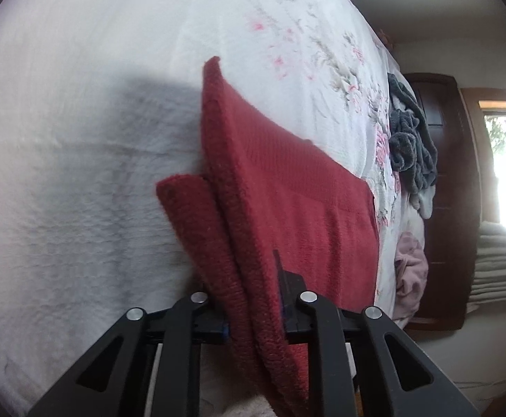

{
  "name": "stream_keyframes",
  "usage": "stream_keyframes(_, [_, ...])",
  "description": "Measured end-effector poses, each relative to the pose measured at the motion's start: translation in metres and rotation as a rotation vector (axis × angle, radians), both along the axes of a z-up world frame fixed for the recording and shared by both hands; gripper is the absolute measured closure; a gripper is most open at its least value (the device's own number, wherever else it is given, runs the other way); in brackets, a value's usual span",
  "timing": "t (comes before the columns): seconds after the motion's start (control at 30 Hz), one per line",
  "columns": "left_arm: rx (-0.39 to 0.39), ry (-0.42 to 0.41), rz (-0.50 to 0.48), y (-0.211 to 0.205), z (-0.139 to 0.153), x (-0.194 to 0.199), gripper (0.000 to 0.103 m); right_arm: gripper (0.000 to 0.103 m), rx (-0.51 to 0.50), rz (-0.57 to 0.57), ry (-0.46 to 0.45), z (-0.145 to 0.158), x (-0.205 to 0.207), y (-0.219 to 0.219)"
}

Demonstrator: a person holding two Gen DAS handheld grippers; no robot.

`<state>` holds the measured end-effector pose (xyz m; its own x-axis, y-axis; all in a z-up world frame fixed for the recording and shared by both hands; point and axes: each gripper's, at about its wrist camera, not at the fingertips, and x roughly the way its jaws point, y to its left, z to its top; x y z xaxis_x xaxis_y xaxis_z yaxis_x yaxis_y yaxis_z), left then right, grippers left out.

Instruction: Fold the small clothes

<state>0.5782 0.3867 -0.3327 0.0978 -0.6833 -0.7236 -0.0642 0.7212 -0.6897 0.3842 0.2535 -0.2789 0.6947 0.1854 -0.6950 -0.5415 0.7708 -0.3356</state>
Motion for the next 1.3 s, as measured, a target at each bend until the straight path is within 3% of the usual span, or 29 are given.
stream_keyframes(0.3, [0.145, -0.065, -0.063, -0.047, 0.075, 0.002, 0.086, 0.087, 0.173, -0.089, 0.059, 0.045, 0.002, -0.044])
stream_keyframes(0.6, [0.274, -0.115, -0.113, -0.112, 0.122, -0.003, 0.086, 0.09, 0.36, -0.151, 0.141, 0.071, 0.008, -0.112])
stream_keyframes(0.87, [0.396, -0.133, -0.15, -0.164, 0.132, -0.014, 0.086, 0.092, 0.499, -0.187, 0.184, 0.062, 0.004, -0.161])
stream_keyframes(1.3, [0.494, -0.127, -0.207, -0.252, 0.121, -0.014, 0.086, 0.094, 0.663, -0.266, 0.253, 0.035, 0.006, -0.244])
